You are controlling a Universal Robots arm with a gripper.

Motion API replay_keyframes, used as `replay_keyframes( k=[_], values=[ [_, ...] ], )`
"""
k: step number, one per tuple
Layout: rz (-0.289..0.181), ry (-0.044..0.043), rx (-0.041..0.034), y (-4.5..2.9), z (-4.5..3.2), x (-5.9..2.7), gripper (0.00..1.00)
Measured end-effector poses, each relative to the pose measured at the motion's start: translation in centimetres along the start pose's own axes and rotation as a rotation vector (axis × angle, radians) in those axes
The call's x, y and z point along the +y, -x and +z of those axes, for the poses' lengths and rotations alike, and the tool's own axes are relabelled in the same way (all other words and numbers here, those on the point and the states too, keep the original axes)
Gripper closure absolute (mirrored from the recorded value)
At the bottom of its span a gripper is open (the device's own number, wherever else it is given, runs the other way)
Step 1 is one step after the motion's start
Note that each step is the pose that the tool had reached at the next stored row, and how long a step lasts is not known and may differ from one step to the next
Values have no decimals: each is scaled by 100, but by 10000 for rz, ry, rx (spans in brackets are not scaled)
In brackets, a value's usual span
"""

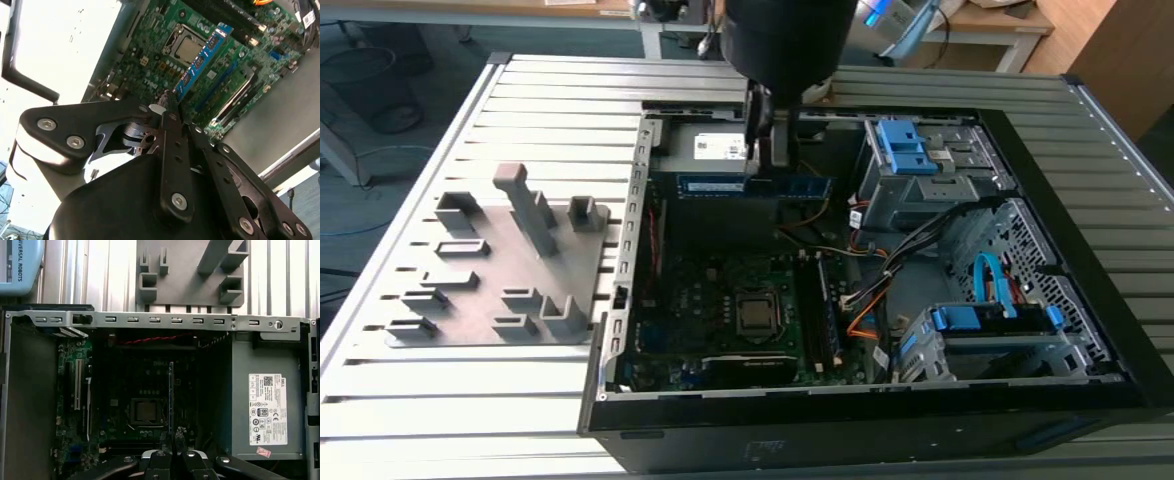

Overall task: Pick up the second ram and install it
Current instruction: 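Pick up the second ram and move it above second insertion slot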

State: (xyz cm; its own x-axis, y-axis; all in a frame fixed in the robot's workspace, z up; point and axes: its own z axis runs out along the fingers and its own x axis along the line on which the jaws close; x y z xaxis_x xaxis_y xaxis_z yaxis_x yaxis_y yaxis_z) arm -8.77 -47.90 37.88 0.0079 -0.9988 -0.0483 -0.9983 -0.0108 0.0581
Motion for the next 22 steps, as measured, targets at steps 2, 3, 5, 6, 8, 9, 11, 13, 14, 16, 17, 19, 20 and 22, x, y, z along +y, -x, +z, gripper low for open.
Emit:
replay_keyframes(
  k=[2, 3, 5, 6, 8, 9, 11, 13, 14, 16, 17, 19, 20, 22],
  values=[
    [-1, 0, -1, -2, 35, -53, 86],
    [-1, 0, -2, -4, 50, -80, 86],
    [-6, -1, -95, -8, 61, -117, 86],
    [-11, -2, -187, -10, 64, -132, 86],
    [-20, -2, -332, -19, 77, -153, 86],
    [-21, -5, -342, -29, 95, -158, 86],
    [-23, -2, -338, -49, 127, -165, 86],
    [-36, 1, -338, -62, 162, -177, 86],
    [-45, 2, -337, -67, 180, -184, 86],
    [-61, 5, -334, -73, 214, -209, 86],
    [-68, 5, -332, -76, 231, -228, 86],
    [-77, 6, -330, -82, 259, -257, 86],
    [-78, 6, -330, -86, 272, -264, 86],
    [-78, 7, -328, -104, 289, -265, 86]
  ],
)
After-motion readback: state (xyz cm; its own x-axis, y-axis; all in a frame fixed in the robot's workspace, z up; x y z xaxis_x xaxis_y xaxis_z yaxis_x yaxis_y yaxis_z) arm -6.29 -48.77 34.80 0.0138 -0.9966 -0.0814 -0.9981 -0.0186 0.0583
